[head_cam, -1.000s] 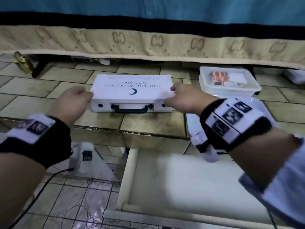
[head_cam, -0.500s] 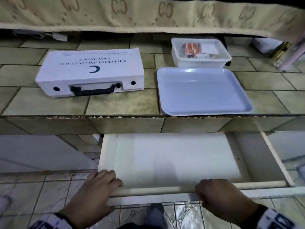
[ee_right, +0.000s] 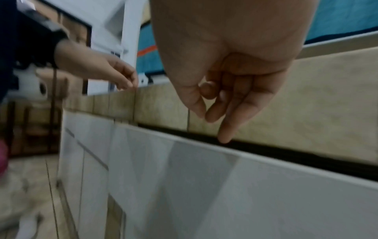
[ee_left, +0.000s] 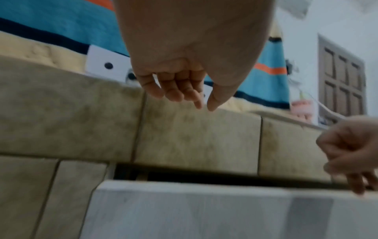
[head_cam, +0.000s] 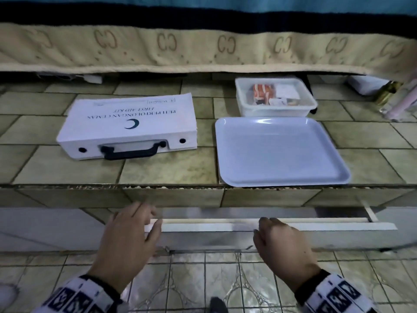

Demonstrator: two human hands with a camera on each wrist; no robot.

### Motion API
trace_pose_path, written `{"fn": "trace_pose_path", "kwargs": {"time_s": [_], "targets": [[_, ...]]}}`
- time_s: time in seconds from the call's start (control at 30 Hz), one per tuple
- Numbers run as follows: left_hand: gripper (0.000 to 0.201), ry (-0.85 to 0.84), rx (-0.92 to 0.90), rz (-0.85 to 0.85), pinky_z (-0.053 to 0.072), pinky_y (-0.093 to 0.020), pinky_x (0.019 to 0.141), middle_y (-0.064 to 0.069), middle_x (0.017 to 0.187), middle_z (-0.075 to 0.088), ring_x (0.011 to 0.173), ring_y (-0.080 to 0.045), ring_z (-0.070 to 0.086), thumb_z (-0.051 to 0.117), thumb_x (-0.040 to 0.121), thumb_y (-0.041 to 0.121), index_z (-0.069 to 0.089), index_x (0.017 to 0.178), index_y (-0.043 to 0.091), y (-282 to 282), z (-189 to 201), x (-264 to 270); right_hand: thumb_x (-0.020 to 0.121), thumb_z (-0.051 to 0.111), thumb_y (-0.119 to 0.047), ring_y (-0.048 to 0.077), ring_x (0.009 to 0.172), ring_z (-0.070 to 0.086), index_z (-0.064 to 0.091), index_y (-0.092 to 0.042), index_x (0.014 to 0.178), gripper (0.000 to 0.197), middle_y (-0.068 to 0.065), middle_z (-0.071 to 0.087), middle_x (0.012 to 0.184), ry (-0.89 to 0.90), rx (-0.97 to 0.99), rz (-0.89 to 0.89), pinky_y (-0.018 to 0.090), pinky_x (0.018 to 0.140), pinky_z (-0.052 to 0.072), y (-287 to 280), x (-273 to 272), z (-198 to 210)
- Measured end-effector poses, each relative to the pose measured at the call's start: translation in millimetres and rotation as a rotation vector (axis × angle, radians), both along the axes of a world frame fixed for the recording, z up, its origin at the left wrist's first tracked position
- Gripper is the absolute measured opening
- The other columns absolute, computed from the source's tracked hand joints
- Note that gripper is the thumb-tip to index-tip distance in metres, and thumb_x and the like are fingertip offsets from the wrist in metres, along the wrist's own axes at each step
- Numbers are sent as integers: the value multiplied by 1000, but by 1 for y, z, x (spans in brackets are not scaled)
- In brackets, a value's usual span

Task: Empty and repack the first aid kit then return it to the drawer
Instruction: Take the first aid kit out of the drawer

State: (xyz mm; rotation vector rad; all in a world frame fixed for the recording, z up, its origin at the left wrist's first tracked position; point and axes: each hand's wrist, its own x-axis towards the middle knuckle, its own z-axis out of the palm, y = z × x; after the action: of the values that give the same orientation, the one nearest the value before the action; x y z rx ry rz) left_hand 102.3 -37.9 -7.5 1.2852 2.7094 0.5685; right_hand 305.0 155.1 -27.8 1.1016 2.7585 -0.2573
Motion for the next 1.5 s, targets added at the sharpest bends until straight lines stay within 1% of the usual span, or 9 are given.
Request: {"fn": "trace_pose_path", "kwargs": {"time_s": [0.13,0.23,0.3,0.47,0.6,0.8,1.03,1.27,1.5], "targets": [[10,-141,117,186,46,-32,62,16,79,54,74,-3,54,66,84,20,59,86,27,7,26,-15,85,56,-40,17,56,46,32,-21,58,40,-3,47,56,276,-184,-37,29,53,33,1,-44,28],[11,-251,237,348,43,-24,60,15,84,59,78,-2,56,66,85,20,58,89,28,6,39,-29,83,65,-27,20,53,62,44,-19,61,32,-4,54,49,626,-651,-80,27,51,41,5,-79,53],[12,-394,342,541,44,-28,66,10,90,62,83,-15,59,63,88,26,58,97,24,5,43,-43,88,62,-14,24,49,62,48,-16,73,21,4,58,56,776,-1075,-192,27,47,42,10,-105,66],[43,-899,776,856,41,-38,94,-15,109,59,97,-27,59,50,97,25,43,132,2,12,49,-87,93,52,-17,26,69,63,56,-9,87,10,15,58,83,824,-1761,-593,25,53,56,20,-164,86],[44,-1151,977,879,41,-36,101,-23,112,55,104,-31,58,48,97,29,38,132,5,17,60,-114,91,57,-28,30,91,60,53,-8,104,24,23,52,112,806,-1808,-719,34,63,58,19,-197,83],[25,-1225,955,833,49,-32,89,-12,74,73,87,-25,63,59,91,23,60,98,0,28,59,-158,90,59,-29,25,74,54,55,-7,91,22,15,55,85,939,-1706,-903,31,60,56,20,-232,81],[16,-1358,905,794,45,-37,93,-12,90,61,81,-22,59,60,90,11,54,99,0,73,70,-194,89,60,-29,22,61,50,51,-9,74,27,13,49,70,1054,-1618,-1100,20,42,49,48,-258,89],[19,-1441,686,721,50,-34,69,-15,100,63,88,-27,61,64,87,19,57,96,4,91,71,-220,83,65,-30,28,61,53,50,-7,95,31,17,53,78,1126,-1622,-1199,26,42,53,52,-264,96],[28,-1470,667,724,58,-33,70,-8,99,63,90,-27,61,69,83,18,60,104,1,103,76,-222,77,70,-33,24,51,45,47,-6,102,43,14,46,68,1069,-1544,-1277,24,41,47,61,-257,117]]}}
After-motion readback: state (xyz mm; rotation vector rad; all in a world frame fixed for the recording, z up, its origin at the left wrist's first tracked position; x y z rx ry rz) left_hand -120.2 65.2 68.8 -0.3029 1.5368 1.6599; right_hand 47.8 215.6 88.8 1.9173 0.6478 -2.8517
